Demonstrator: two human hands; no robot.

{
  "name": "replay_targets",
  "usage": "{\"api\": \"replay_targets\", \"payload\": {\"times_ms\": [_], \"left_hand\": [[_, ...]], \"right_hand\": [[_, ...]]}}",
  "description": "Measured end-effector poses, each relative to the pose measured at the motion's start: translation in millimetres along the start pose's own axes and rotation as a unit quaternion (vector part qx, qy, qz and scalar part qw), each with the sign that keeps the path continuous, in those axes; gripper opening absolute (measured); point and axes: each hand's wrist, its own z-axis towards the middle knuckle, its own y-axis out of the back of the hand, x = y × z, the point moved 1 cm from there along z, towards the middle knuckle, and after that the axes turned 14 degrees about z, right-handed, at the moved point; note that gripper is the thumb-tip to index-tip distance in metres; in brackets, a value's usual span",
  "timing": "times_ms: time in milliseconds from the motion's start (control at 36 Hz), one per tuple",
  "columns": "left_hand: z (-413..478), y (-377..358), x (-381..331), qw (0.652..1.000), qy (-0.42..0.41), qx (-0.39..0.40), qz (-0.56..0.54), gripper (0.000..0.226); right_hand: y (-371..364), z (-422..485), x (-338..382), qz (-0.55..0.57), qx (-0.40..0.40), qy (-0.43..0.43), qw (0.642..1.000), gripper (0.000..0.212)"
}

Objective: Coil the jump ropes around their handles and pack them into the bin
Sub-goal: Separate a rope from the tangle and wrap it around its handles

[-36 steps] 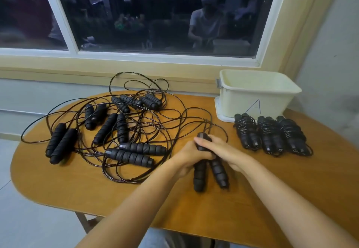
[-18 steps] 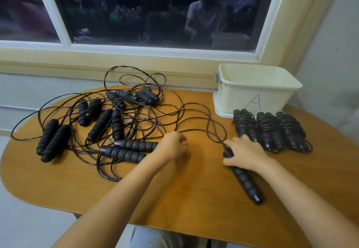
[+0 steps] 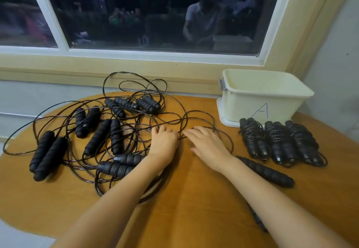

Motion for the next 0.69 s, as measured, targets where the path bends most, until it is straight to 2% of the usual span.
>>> {"api": "replay_targets", "payload": {"times_ms": [56,139,194,250,389,444,472,528,583,639,694], "left_hand": [[-1,-1,6,0.999,0.002,-0.043,-0.021,0.031],[-4,-2,19,0.996,-0.036,-0.063,-0.057,0.024],[-6,-2,28,0.996,-0.067,-0.041,-0.046,0.018],[-8,0,37,0.997,-0.072,-0.003,-0.032,0.018],[-14,-1,72,0.998,-0.033,0.03,-0.034,0.029],[-16,-1,85,0.998,-0.007,0.055,-0.032,0.03],[-16,0,88,0.997,0.004,0.066,-0.031,0.03],[-16,6,89,0.997,0.013,0.068,-0.018,0.031],[-14,14,84,0.998,0.015,0.054,0.003,0.031],[-12,25,75,0.999,0.01,0.045,0.025,0.032],[-11,35,68,0.997,0.0,0.042,0.06,0.035]], "right_hand": [[-1,14,1,-0.003,0.009,0.023,1.0,0.056],[2,32,5,0.012,-0.008,0.052,0.999,0.034],[7,41,6,0.013,-0.058,0.087,0.994,0.016],[14,47,3,0.025,-0.135,0.1,0.985,0.008],[47,35,-13,0.052,-0.268,0.04,0.961,0.001],[54,25,-23,0.044,-0.294,0.002,0.955,0.005],[55,22,-27,0.032,-0.281,-0.022,0.959,0.008],[47,20,-30,0.003,-0.205,-0.088,0.975,0.017],[38,22,-23,-0.02,-0.156,-0.113,0.981,0.038],[32,28,-4,-0.048,-0.149,-0.055,0.986,0.063],[26,38,16,-0.119,-0.147,0.03,0.982,0.079]]}}
